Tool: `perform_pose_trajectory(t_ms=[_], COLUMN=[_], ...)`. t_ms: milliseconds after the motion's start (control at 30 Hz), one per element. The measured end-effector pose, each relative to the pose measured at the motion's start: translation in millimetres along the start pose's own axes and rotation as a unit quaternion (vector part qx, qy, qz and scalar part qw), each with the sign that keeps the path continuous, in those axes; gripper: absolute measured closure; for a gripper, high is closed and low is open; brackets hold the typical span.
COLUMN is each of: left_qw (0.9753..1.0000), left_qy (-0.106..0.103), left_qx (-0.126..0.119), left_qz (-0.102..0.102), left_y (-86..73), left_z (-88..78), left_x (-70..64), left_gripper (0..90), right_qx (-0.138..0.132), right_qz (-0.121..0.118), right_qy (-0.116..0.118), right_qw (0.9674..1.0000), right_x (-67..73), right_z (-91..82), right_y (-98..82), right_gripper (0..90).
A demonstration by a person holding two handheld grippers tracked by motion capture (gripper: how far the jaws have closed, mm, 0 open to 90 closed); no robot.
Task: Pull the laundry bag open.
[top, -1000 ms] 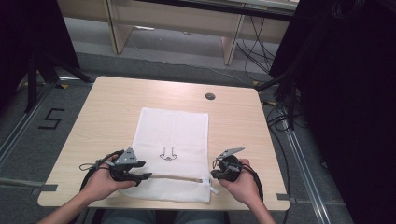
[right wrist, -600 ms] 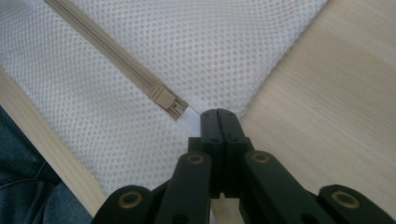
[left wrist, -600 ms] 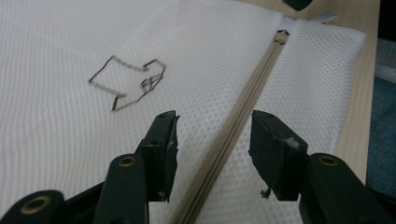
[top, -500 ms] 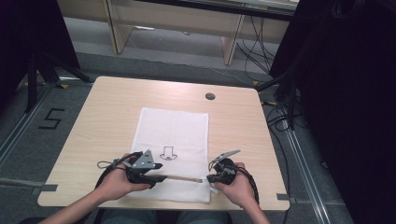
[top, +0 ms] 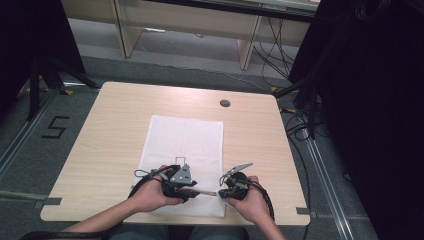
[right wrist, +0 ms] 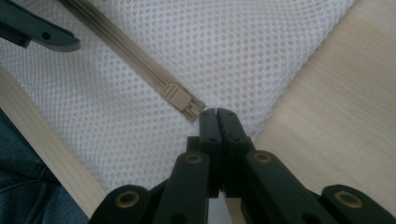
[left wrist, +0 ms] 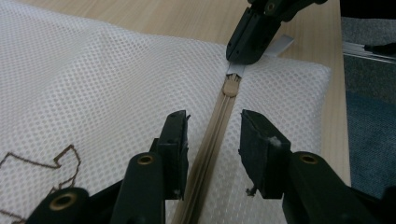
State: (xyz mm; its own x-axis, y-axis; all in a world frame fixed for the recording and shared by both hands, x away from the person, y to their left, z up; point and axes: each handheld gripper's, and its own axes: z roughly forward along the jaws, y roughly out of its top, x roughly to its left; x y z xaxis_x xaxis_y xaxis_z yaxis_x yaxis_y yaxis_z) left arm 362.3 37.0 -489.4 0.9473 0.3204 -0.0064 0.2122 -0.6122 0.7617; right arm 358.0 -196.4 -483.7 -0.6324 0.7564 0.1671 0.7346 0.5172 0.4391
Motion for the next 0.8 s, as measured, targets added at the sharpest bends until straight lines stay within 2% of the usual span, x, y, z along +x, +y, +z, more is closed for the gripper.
perform_pose_trajectory(t_ms=[33,100,167,200,233,267,300,333,467,600,733,800], left_qw=[1.0000,0.9999,0.9998,0.9997,0.9998,0.9997,0.9997,0.9996,0.9995,0.9992,0.9991,0.9989], left_qy=[-0.002,-0.007,-0.014,-0.017,-0.020,-0.022,-0.022,-0.023,-0.030,-0.031,-0.035,-0.033], left_qx=[0.001,0.007,0.012,0.013,0.008,0.011,0.013,0.014,0.013,0.022,0.025,0.031], left_qz=[-0.001,0.005,0.007,0.008,0.002,0.004,0.005,0.005,-0.004,0.006,0.007,0.012], left_y=[1.3,3.4,5.6,6.9,8.0,9.3,10.6,11.7,15.4,18.6,20.4,20.6], left_z=[2.2,7.1,11.9,13.9,16.3,17.9,19.6,21.6,28.4,35.5,43.0,45.4], left_x=[-0.3,-0.8,-2.6,-3.2,-4.3,-4.1,-4.1,-4.2,-4.5,-5.7,-6.8,-6.2], left_gripper=[62.4,64.1,66.1,66.7,67.3,67.7,68.3,68.8,70.4,71.0,71.4,71.7], right_qx=[0.004,-0.005,-0.007,0.000,-0.004,0.002,0.002,-0.004,-0.002,-0.002,-0.003,-0.008], right_qz=[0.004,-0.007,-0.003,0.010,0.008,0.012,0.009,-0.007,-0.001,0.000,0.000,-0.011], right_qy=[0.001,0.007,0.008,0.007,0.005,0.002,0.002,0.001,0.000,0.001,0.001,0.003], right_qw=[1.0000,0.9999,0.9999,0.9999,0.9999,0.9999,1.0000,1.0000,1.0000,1.0000,1.0000,0.9999], right_x=[0.5,-2.3,-2.8,-1.8,-1.5,-0.3,0.2,-1.1,0.1,-0.3,-0.5,-2.1], right_z=[0.4,1.9,2.5,1.9,2.5,1.8,1.9,2.8,2.4,2.6,2.7,3.5], right_y=[-0.1,0.3,-0.1,-0.3,-0.4,-0.2,-0.1,0.2,-0.1,-0.1,-0.1,0.0], right_gripper=[90.0,90.0,90.0,90.0,90.0,90.0,90.0,90.0,90.0,90.0,90.0,90.0])
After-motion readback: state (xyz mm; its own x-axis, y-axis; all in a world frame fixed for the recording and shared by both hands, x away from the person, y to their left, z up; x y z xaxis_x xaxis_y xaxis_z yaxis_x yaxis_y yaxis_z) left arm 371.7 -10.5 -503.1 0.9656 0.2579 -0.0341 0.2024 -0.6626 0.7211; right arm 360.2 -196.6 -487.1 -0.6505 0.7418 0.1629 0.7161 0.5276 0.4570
